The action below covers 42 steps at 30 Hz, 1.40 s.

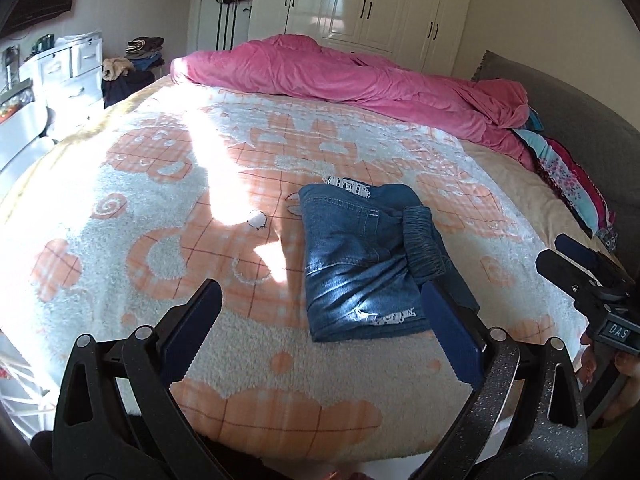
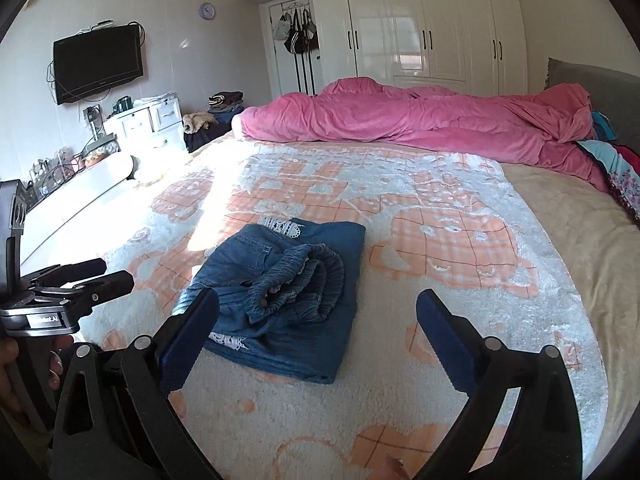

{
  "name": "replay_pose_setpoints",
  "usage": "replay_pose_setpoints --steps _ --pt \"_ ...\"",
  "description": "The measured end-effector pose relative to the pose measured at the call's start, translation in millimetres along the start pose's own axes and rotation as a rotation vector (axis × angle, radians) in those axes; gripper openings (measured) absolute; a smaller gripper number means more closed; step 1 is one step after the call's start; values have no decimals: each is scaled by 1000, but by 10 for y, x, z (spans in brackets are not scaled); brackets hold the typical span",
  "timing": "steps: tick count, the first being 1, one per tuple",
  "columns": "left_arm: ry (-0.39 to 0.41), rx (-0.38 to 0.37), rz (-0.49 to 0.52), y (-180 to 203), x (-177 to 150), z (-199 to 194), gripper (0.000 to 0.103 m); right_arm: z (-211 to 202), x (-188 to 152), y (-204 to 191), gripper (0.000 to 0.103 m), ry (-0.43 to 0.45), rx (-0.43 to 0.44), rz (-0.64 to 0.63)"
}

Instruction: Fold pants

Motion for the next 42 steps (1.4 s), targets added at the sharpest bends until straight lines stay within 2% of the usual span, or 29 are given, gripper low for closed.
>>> replay_pose_setpoints --steps 12,19,28,42 --pt "-42 29 19 37 -442 -153 93 -225 -256 -12 98 -31 -11 -6" --pt "-84 33 -12 -13 -622 -167 94 -254 -507 -12 98 -80 -21 8" --pt "-112 28 -20 -16 -705 -109 94 -156 -760 43 98 -151 -32 40" --pt "-121 32 -22 -13 -717 -100 94 -143 -752 48 98 -151 -31 36"
Point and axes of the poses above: each gripper's, at about its wrist camera, not at the fingertips, and z roughly the way its jaws point, y to its right, x to its top, the point moved 2 cm from there along z, roughly the way its jaws point, and after that the axes turned 10 degrees about y, right-handed, at the moved point
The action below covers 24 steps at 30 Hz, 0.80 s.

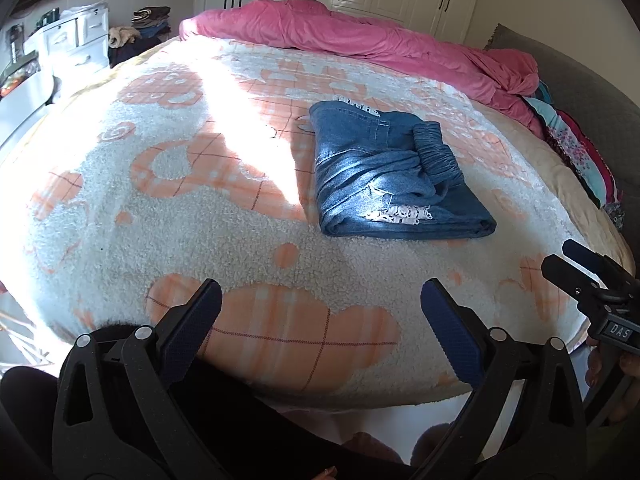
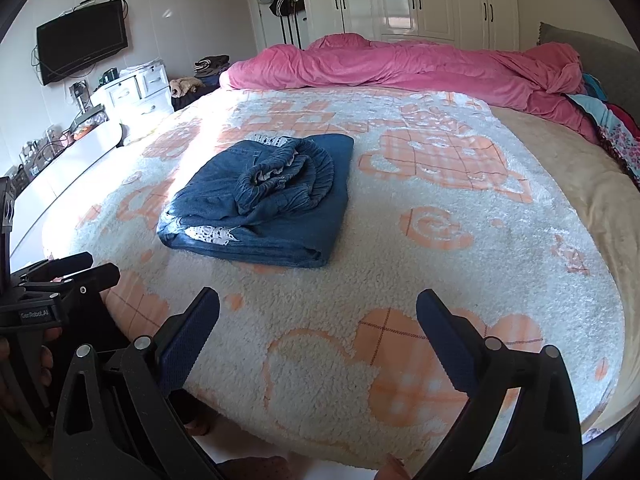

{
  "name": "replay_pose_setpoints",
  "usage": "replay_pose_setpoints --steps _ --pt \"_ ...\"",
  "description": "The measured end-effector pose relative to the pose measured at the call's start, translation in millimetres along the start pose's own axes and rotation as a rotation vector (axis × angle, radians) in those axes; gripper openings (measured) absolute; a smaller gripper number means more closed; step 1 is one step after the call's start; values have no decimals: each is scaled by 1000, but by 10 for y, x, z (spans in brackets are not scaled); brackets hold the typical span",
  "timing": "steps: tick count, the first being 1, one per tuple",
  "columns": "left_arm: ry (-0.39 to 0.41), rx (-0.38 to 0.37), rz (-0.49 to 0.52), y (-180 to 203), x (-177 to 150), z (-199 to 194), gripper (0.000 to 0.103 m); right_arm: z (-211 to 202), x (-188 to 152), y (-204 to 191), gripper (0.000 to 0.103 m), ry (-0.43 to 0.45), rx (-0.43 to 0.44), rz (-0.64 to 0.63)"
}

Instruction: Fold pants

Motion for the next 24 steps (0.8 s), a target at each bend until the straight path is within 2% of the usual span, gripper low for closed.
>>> replay_pose_setpoints --steps 24 --pt "5 7 -5 -23 -16 -23 93 3 -28 -26 98 -7 6 1"
Point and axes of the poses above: each gripper's, at about its wrist camera, not at the fingertips, and z roughly the way its jaws point, y to its right, x to its top, the point moved 2 cm from there along z, roughly the way its jaws point, and after that the axes turned 10 degrees about y, right-handed, at the moved point
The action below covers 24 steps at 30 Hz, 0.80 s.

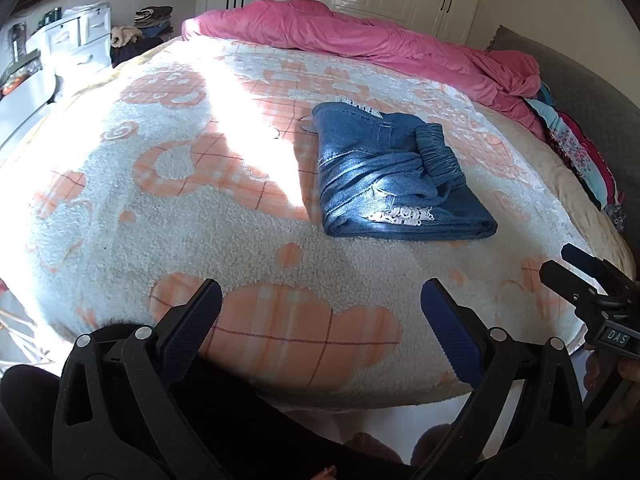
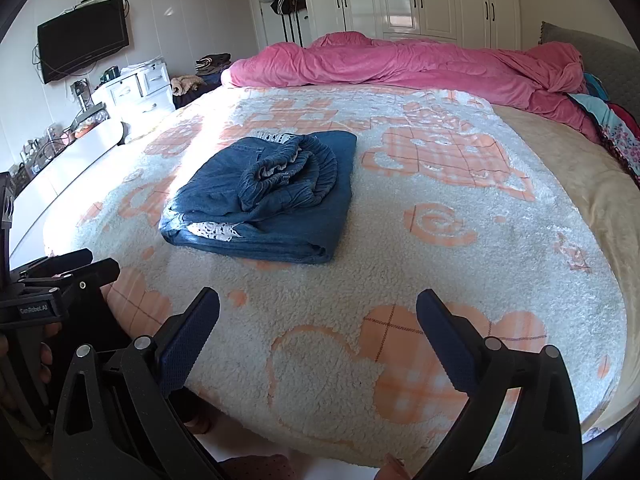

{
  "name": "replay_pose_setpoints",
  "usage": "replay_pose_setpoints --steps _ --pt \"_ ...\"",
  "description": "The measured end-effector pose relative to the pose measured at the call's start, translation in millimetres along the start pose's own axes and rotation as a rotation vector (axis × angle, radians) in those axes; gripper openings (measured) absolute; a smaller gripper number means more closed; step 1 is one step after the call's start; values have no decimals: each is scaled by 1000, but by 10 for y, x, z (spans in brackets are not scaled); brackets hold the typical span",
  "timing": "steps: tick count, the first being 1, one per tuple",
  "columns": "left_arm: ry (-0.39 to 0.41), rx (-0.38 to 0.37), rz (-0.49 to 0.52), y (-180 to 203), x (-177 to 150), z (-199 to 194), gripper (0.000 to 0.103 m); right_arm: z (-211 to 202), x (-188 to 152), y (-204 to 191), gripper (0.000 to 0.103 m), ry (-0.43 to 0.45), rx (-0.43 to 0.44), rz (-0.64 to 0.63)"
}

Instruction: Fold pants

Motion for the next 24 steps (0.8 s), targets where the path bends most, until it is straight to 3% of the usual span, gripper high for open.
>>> replay_pose_setpoints --steps 24 --pt "-5 20 -1 -19 10 -15 93 7 0 7 98 -2 -4 -2"
Point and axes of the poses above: each gripper's, at about its wrist camera, not at the fingertips, and z roughly the way its jaws point, y to its right, x to its top, the point moved 2 cm from there along z, roughly the way its jaws point, and after that the axes turned 10 degrees about y, right-handed, at the moved point
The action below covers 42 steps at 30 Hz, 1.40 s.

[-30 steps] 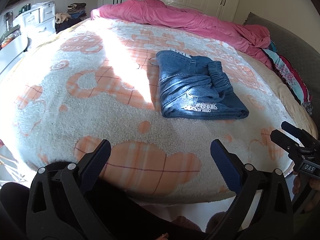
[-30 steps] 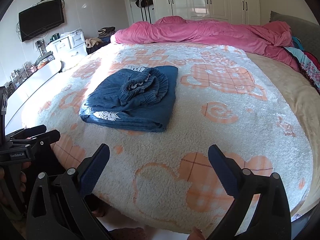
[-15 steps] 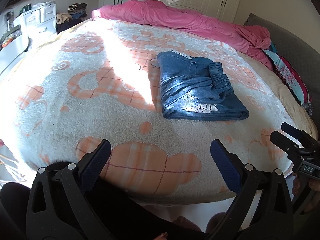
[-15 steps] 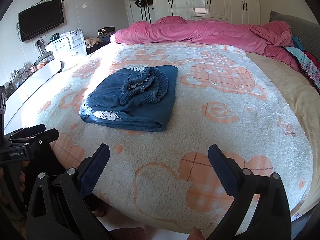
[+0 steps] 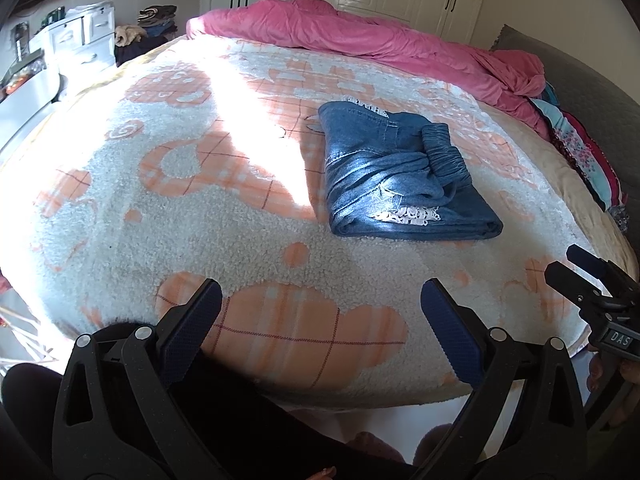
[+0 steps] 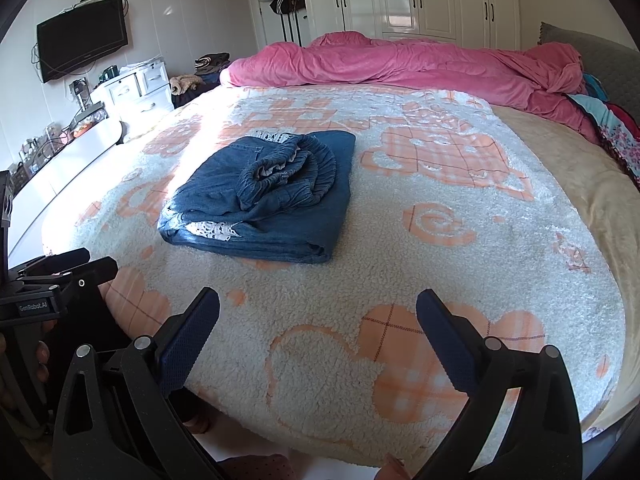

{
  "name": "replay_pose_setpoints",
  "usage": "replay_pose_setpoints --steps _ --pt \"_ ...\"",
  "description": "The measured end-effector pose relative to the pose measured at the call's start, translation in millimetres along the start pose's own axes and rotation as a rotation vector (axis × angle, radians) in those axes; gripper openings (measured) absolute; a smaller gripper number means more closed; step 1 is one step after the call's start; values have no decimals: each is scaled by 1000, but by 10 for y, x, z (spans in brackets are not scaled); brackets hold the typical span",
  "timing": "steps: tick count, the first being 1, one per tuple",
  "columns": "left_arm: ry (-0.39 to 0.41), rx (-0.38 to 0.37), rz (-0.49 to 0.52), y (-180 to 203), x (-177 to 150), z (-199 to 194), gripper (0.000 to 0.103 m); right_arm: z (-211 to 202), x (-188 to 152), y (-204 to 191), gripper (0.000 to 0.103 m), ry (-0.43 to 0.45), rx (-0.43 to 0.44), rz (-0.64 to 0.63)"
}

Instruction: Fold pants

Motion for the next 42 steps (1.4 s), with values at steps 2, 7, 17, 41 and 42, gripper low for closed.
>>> replay_pose_setpoints --steps 2,7,17,41,42 --pt "0 3 -1 9 -3 -1 94 0 0 -1 98 1 -1 0" --pt "-6 20 -3 14 -16 -4 94 -1 -1 11 98 -2 -2 0" --pt "-9 27 -7 1 -20 -2 94 -6 0 8 98 -4 -1 0" --pt "-25 34 -6 -6 -17 17 94 38 -7 43 98 -10 -20 -5" --pt "-28 34 -6 -12 -19 31 94 41 -9 54 98 -10 -21 -4"
Point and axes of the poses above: each gripper's, at about its wrist camera, not at the fingertips, and z roughly the way its jaws point, y to its right, x to its top, the point moved 2 cm from there along z, roughly the way its jaws point, and after that the axes turned 10 degrees about y, right-handed, at the moved point
